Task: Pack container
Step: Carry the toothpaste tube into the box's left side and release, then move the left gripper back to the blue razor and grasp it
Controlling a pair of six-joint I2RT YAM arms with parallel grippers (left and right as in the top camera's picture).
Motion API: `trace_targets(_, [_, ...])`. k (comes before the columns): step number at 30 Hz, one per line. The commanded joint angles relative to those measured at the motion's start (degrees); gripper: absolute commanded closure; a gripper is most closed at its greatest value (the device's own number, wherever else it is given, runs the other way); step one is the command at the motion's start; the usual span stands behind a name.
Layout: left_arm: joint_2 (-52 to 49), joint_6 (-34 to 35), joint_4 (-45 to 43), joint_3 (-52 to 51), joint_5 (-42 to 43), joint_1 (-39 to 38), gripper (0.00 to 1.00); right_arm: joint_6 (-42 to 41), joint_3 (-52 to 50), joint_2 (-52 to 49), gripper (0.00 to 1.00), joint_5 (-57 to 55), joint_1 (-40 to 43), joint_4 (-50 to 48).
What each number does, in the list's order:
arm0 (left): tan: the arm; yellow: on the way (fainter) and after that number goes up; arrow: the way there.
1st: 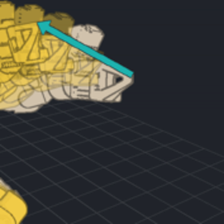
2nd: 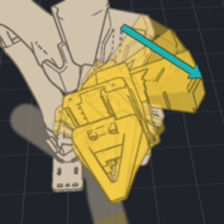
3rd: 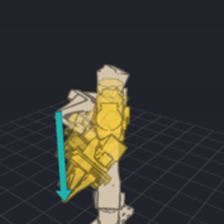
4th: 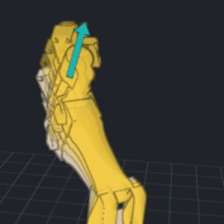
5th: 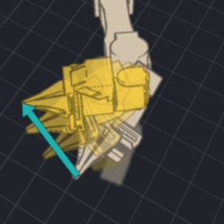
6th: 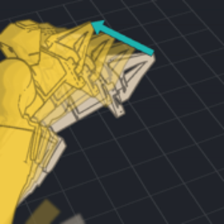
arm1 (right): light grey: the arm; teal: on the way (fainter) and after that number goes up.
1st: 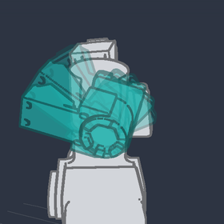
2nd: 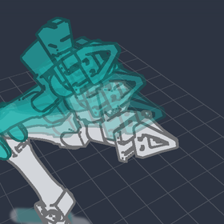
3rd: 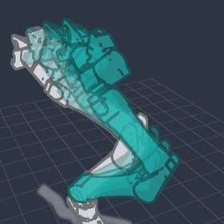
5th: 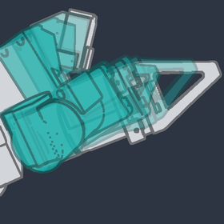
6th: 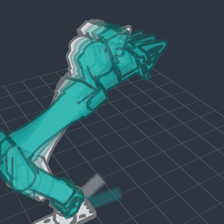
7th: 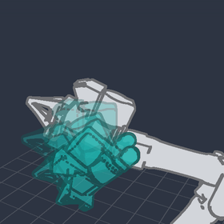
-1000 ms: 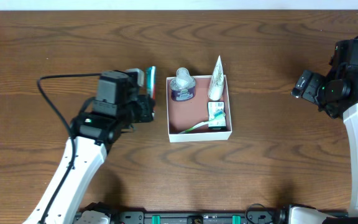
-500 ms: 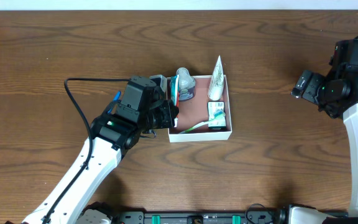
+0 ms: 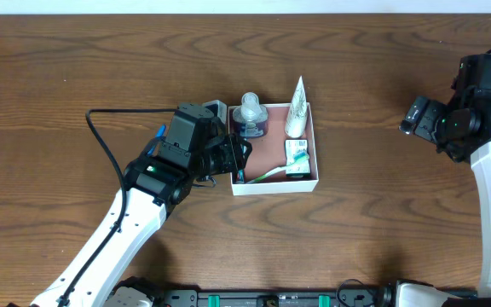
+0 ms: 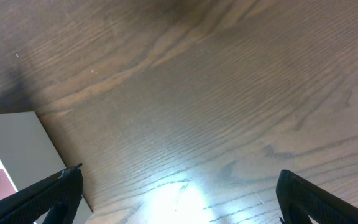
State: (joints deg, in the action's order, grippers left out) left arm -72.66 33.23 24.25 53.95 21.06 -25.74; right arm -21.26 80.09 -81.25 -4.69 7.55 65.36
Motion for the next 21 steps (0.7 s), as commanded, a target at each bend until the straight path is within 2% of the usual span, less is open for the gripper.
trace_targets(1, [-0.3, 0.5, -0.9, 0.4, 0.4, 0.1, 0.55, -0.1, 0.5, -0.1, 0.01, -0.2, 0.3, 0.0])
trace_targets(6, [0.7, -0.7, -1.2, 0.4, 0.4, 2.1, 0.55, -0.1, 0.5, -0.1, 0.01, -0.2, 0.3, 0.0])
trace_targets(10, [2.1, -10.6, 1.7, 0.4, -0.6, 6.3, 0.55, -0.1, 0.5, -0.1, 0.01, -0.2, 0.3, 0.0])
trace_targets(12, [2.3, -13.9, 4.9, 0.4, -5.4, 9.1, 0.55, -0.1, 0.5, -0.1, 0.01, -0.2, 0.3, 0.0])
trace_targets(17, [0.7, -22.6, 9.3, 0.2, -25.4, 15.5, 0.55, -0.1, 0.5, -0.1, 0.01, -0.2, 0.3, 0.0])
trace_targets(21, [-2.9, -28.0, 8.0, -0.3, -30.1, 19.0, 0.55, -0.1, 0.5, -0.1, 0.01, -0.2, 0.3, 0.0])
